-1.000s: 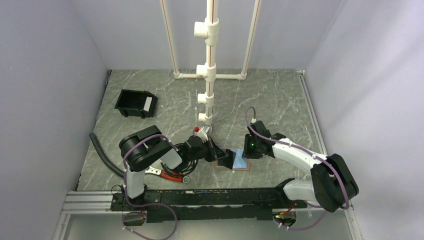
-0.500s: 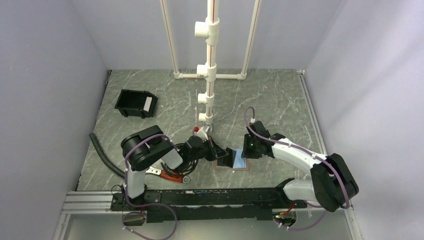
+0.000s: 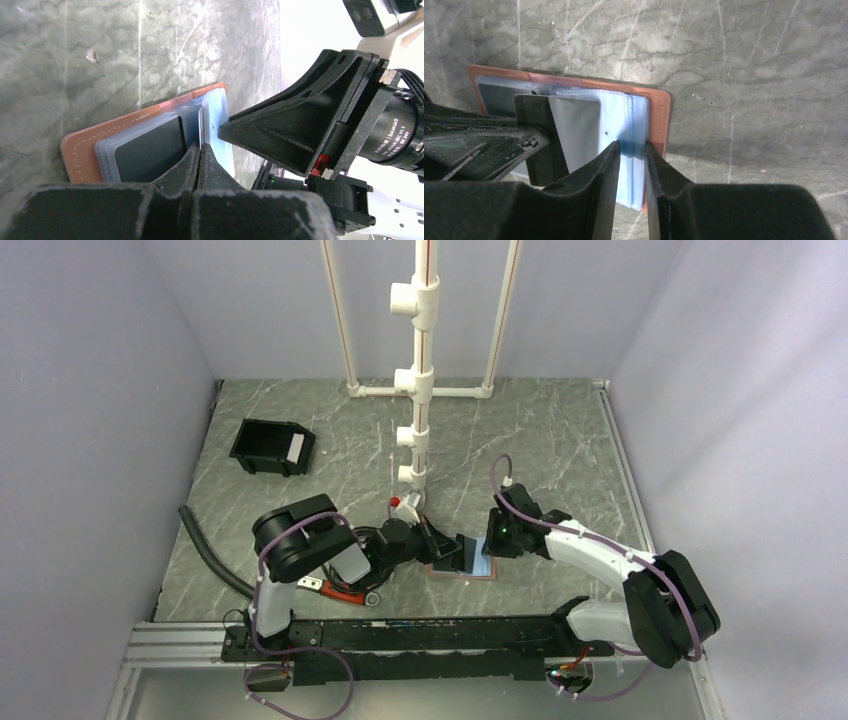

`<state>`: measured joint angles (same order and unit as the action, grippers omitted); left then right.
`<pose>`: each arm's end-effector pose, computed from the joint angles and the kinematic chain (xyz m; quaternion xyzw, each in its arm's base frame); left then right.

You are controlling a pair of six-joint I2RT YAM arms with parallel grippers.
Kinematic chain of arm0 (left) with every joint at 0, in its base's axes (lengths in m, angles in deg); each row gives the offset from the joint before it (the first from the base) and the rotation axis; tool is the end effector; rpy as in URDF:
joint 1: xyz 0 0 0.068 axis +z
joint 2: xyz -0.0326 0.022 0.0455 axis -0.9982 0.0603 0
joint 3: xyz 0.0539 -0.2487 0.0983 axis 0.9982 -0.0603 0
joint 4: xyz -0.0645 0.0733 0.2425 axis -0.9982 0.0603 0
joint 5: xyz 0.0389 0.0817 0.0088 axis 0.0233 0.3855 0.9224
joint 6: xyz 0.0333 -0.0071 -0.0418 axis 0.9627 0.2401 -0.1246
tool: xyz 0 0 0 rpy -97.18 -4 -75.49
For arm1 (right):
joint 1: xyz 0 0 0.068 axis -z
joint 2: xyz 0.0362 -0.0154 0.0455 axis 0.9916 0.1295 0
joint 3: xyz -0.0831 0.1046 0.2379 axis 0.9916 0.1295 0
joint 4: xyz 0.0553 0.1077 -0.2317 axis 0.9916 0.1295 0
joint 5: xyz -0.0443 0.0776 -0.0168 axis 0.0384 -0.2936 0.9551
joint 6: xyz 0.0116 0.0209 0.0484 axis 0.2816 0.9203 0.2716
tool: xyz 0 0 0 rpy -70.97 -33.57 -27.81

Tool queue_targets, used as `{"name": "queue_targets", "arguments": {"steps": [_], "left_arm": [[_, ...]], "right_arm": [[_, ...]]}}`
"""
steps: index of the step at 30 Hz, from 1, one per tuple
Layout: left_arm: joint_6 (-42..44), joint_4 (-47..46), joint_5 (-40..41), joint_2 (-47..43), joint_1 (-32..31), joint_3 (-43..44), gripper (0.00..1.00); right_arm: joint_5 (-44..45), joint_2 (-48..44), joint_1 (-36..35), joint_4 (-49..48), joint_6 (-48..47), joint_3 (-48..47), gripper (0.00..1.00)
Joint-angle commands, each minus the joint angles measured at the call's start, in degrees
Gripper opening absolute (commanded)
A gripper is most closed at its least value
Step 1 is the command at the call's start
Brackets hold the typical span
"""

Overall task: Put the credit cards into the card holder
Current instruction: Insert the credit card into the card holder.

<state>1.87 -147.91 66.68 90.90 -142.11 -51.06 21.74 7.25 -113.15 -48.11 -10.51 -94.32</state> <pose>0.1796 -0.2670 0.0917 -0.0814 0.7982 -0.5455 0.2420 0.1838 0.1099 0.1558 0.0538 0.9688 0.1472 0.1920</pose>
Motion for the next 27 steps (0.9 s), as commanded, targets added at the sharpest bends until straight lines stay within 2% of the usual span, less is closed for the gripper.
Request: {"name": "queue_targets", "arguments": {"steps": [1,6,10,12,16,18,22,25,26,27], "left_arm": [[-0.6,-3.4,6.2,1.7,-2.9,-1.7,0.0],[0.2,4.7,7.6,-0.6,-4.2,-1.7,0.0],[1.2,17.2,8.0,-4.5,-5.1,1.4,0.05],[1.6,24.5,9.0,-7.1,-5.5,2.9,0.15],[2.3,47.3,12.7,-11.4,-6.9,9.5,0.42],[4.4,53.3,14.1,-11.9,-7.5,12.5,0.47],[5.1,58.9,13.7,-11.3,-7.5,15.5,0.57],[5.8,62.0,14.0,-11.6,-8.0,17.0,0.58],[6.1,62.2,14.2,-12.2,-8.1,16.8,0.61],[6.8,62.0,14.1,-12.8,-8.1,16.5,0.7]], "right_arm": [[-4.4,-1.0,-0.9,-3.5,4.9,4.0,0.27],[-4.9,-2.8,-0.8,-3.7,6.0,4.8,0.28],[-4.8,-2.6,-0.7,-3.1,5.4,4.6,0.28],[-4.5,-3.0,-0.7,-2.7,5.4,4.8,0.28],[-3.9,-3.4,-0.7,-2.0,4.7,4.5,0.27],[-3.6,-3.2,-0.7,-1.7,4.3,4.3,0.27],[-3.5,-3.0,-0.7,-1.8,3.9,4.4,0.27],[-3.4,-3.0,-0.7,-2.0,3.8,4.7,0.27],[-3.6,-3.0,-0.7,-2.2,3.7,4.9,0.27],[-3.7,-2.9,-0.7,-2.4,3.7,5.1,0.27]]}}
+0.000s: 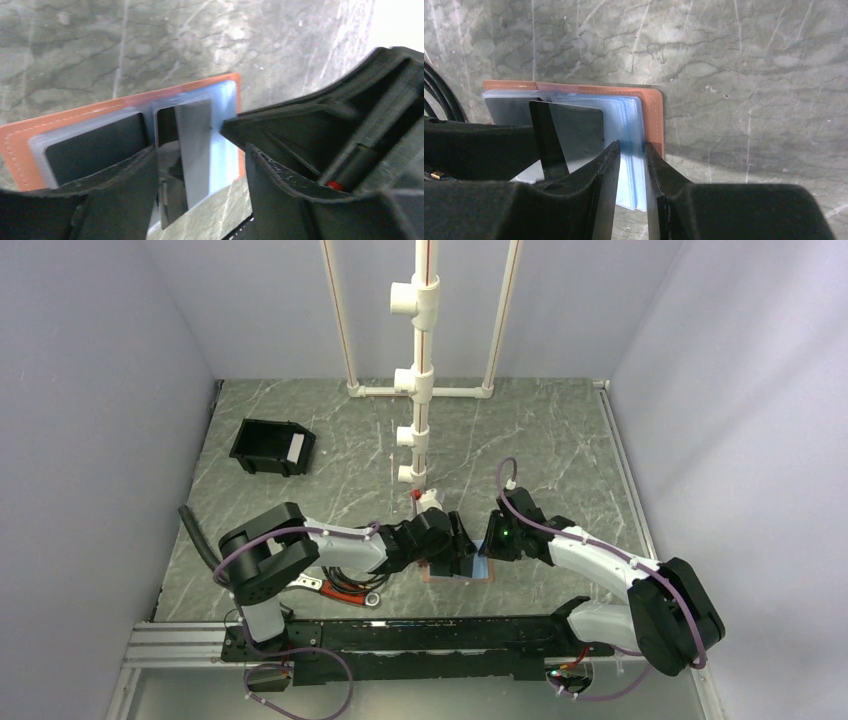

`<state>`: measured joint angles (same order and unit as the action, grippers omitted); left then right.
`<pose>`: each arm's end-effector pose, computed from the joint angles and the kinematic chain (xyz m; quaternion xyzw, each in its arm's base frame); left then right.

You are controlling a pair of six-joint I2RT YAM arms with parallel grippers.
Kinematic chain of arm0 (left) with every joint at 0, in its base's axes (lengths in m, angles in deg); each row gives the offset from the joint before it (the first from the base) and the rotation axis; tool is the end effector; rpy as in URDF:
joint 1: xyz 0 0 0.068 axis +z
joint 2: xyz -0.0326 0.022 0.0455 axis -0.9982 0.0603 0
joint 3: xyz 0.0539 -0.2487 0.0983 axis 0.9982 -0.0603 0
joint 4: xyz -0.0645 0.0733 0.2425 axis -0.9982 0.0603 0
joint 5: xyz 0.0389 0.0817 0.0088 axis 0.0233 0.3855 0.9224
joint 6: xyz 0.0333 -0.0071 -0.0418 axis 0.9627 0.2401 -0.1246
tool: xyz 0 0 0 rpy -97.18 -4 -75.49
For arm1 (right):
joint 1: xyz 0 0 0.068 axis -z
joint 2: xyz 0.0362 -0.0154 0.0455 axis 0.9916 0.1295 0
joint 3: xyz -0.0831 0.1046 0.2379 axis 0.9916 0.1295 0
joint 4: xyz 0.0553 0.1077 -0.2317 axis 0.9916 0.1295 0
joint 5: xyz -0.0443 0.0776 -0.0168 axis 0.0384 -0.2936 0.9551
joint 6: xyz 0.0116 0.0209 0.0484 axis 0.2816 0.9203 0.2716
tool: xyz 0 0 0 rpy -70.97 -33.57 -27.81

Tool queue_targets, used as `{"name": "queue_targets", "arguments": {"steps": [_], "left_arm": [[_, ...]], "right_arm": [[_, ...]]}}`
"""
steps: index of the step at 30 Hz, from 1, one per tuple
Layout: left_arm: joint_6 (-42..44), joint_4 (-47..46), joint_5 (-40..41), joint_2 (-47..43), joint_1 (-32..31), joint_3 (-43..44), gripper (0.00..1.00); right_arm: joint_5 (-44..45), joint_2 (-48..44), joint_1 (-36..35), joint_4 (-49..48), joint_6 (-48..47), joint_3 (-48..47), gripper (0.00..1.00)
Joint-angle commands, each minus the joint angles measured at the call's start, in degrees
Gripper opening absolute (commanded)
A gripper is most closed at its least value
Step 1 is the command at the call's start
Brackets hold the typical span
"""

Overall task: Put the credit cards into the card holder
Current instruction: Insert the credit card into the card holder.

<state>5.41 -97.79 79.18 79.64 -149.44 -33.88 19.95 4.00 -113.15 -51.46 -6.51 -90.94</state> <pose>0.1651 -0.3119 0.1440 -0.0625 0.8966 -0.3663 0.2407 0.1755 0.1062 0.1532 0.0823 0.9593 0.1818 0.1999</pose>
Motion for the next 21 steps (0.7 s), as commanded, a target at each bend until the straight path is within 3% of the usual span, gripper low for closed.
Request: {"name": "queue_targets", "arguments": {"steps": [1,5,10,12,13,21], "left_arm": [[4.1,12.1,1.8,-2.4,-0.8,-0.7,0.77],[7.7,13.9,2.0,-5.1,-0.8,-0.5,0.81],[10.5,7.2,-2.7,-8.3,-0.6,-2.9,0.82],[10.6,6.0,-4.3,-9.3,-0.6,-3.4,0.95],[9.8,7.5,-3.8,-9.9,-0.6,-3.2,0.96],[7.2,9.9,-4.2,-8.7,0.8,-3.6,0.77]], "right_arm": [[-1.9,0.3,-0.7,0.8,-0.4,1.9,0.27],[-1.8,0.1,-0.7,0.6,-0.5,2.3,0.27],[-2.2,0.6,-0.7,0.1,-1.1,2.2,0.27],[-2.5,0.7,-0.7,-0.1,-1.5,2.2,0.27],[-2.5,0.8,-0.7,-0.1,-1.6,2.2,0.26],[-3.1,0.6,-0.7,-0.6,-2.1,2.2,0.26]]}}
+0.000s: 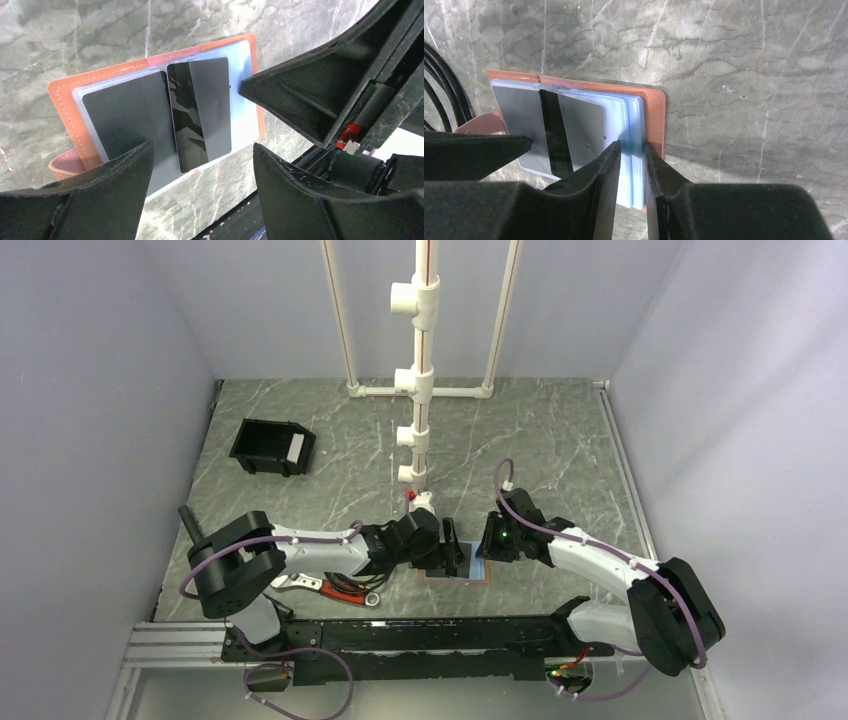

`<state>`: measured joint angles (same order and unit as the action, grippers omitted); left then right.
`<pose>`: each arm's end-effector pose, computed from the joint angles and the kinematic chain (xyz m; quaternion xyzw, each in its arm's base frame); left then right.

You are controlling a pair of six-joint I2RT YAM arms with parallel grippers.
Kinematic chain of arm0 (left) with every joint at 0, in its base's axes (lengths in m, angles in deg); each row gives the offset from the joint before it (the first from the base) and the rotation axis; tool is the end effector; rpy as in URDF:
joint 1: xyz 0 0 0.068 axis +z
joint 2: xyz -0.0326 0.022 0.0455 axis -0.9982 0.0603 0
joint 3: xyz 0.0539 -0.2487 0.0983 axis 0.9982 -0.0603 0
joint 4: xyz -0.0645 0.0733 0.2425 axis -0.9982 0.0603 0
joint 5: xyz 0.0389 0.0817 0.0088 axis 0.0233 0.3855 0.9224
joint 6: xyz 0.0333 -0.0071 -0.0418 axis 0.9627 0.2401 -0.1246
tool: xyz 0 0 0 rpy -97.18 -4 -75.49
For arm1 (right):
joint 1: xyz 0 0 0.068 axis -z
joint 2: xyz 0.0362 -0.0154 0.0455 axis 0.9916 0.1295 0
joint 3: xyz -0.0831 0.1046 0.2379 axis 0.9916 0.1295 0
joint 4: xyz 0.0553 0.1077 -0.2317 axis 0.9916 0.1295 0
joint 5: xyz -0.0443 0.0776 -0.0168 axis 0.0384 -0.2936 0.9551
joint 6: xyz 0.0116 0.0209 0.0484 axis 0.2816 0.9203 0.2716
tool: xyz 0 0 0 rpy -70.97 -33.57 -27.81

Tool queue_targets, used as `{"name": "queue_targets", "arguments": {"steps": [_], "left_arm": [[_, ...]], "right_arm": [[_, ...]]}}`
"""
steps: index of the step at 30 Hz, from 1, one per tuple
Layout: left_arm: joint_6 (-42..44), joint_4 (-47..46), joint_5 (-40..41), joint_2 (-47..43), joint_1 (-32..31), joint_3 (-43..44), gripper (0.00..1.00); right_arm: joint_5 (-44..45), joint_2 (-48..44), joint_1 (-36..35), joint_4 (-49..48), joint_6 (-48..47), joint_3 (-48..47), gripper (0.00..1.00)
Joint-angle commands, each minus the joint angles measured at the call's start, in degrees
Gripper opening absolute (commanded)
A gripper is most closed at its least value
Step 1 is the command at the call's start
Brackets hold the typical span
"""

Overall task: Put the credit cards into the card holder
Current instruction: Insert the credit card into the card holder.

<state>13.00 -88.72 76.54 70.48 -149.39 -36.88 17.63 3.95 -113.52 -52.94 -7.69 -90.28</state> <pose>0.1506 -0.2865 0.1665 0.0080 0.9104 -0.3396 0.2360 0.1740 0.1086 0.1517 0.0633 0.9579 0.2002 0.1956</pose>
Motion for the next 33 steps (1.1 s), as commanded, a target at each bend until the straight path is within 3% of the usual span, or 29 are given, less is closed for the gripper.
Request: {"name": "queue_targets", "arguments": {"steps": [1,9,17,22,26,29,33], "left_arm": [[-0.5,-1.2,-2.4,0.8,0.7,-1.2,0.77],[-4.8,-14.9,-11.5,6.2,1.8,-3.4,0.57],[-8.6,-39.7,-16.5,10.5,2.0,-8.1,0.57],[-6.3,-27.6,-13.0,5.5,2.4,-8.5,0.71],[-2.4,-16.4,-10.2,0.4,2.4,-5.6,0.72],[-2.2,-14.4,-11.8,1.5,2.8,-3.7,0.49],[-2.1,-15.8,-15.7,6.5,2.8,-1.5,0.15]], "right_arm": [[-0.7,0.7,-0.3,0.8,-0.9,1.6,0.26],[-1.7,0.5,-0.4,0.4,-0.7,1.8,0.26],[-3.6,-0.3,-0.4,-0.3,0.7,2.4,0.26],[2.0,-4.5,-0.3,7.7,0.6,-0.6,0.31],[3.8,-7.7,-0.3,11.6,1.0,-2.7,0.43],[2.9,-9.0,0.5,12.0,1.0,-2.9,0.45],[-4.7,-10.0,3.5,7.5,1.0,-0.5,0.31]]}}
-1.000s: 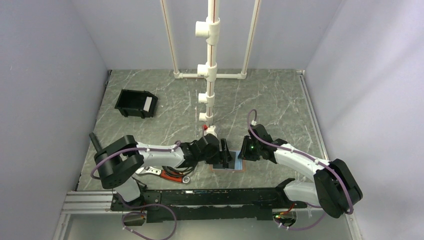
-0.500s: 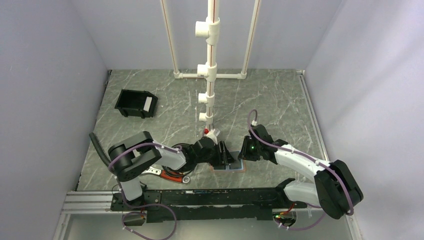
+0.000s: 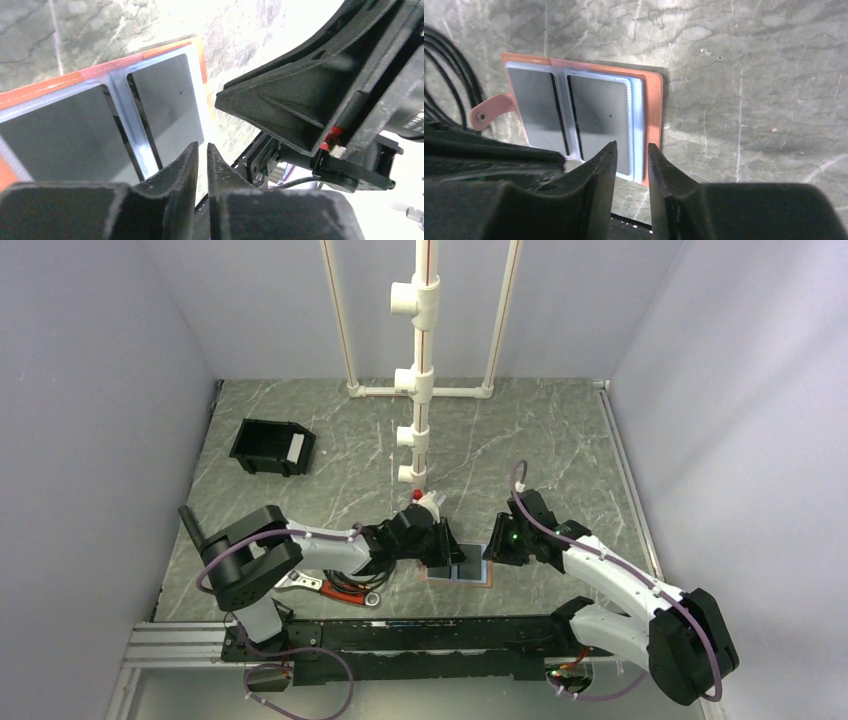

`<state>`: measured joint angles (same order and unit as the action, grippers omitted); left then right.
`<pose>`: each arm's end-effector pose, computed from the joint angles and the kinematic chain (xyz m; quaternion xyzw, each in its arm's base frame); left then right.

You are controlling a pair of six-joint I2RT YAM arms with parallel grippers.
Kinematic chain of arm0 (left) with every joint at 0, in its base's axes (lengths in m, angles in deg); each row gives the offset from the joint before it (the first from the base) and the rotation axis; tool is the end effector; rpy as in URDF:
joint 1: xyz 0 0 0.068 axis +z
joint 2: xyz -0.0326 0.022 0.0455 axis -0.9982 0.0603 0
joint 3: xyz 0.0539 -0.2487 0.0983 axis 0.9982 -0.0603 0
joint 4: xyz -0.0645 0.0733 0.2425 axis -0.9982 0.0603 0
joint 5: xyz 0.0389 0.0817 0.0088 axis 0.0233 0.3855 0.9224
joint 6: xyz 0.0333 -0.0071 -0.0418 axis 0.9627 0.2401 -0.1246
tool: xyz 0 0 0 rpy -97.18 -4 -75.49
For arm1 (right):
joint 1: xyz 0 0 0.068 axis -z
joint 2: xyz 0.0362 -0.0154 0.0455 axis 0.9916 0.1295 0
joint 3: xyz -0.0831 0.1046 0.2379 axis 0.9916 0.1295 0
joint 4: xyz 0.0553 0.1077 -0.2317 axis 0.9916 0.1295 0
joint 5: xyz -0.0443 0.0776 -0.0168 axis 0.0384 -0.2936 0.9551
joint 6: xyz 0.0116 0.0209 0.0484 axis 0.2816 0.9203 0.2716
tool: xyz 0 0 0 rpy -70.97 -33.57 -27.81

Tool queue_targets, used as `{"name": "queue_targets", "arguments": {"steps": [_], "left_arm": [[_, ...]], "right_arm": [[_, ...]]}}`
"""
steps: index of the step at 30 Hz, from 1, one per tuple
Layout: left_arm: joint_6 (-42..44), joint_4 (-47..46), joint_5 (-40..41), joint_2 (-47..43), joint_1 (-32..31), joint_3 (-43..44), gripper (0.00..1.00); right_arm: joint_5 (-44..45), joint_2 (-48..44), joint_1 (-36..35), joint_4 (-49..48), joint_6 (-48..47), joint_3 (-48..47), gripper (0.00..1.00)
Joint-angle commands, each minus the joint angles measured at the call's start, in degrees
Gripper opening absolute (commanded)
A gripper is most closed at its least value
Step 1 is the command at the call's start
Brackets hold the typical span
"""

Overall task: Put the credit cards into the card holder
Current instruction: Insert the credit card into the card holder.

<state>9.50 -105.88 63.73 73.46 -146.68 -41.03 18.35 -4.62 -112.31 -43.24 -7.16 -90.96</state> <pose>0.1602 -0.2883 0.1560 0.0107 0.8704 -0.4567 0.1834 0.1585 0.0942 0.1715 0.0798 0.9580 0.1920 0.1973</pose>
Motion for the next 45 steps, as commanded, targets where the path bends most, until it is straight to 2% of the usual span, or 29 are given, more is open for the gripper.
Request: {"name": "queue_targets", "arguments": {"steps": [1,3,5,9,20,31,35,43,45], "left_arm": [[1.2,0.4,-3.1,4.6,0.1,2.7,0.1],[1.1,0.4,-2.6,6.0,0.2,2.8,0.02],[0.8,2.4,-1.3,6.2,0.3,2.4,0.0],[0.8,5.9,1.3,4.5,0.7,1.3,0.0],[-1.0,5.2,1.8,5.5,1.1,-0.6,0.0],[-1.2,5.3,0.9,6.1,1.1,-0.4,0.0],[-1.0,5.4,0.9,6.4,1.1,-0.2,0.0],[1.0,4.6,0.7,4.7,1.1,0.3,0.0],[2.1,7.1,1.9,2.3,1.2,0.5,0.04]], "right_arm": [[-7.1,-1.5,2.7,-3.6,0.5,0.8,0.29],[-9.3,-1.3,3.2,-6.0,0.5,1.6,0.26],[-10.6,-0.8,3.5,-7.3,0.4,2.1,0.24],[-12.2,0.4,4.0,-9.3,0.4,3.3,0.24],[-11.8,2.3,4.7,-9.9,-0.3,4.2,0.32],[-14.5,2.7,4.6,-11.6,-0.3,4.0,0.29],[-14.5,0.5,4.6,-9.8,-0.4,3.2,0.24],[-20.2,-0.1,4.5,-12.8,-0.7,2.7,0.32],[-20.8,-0.1,4.3,-12.7,-1.1,2.3,0.34]]}}
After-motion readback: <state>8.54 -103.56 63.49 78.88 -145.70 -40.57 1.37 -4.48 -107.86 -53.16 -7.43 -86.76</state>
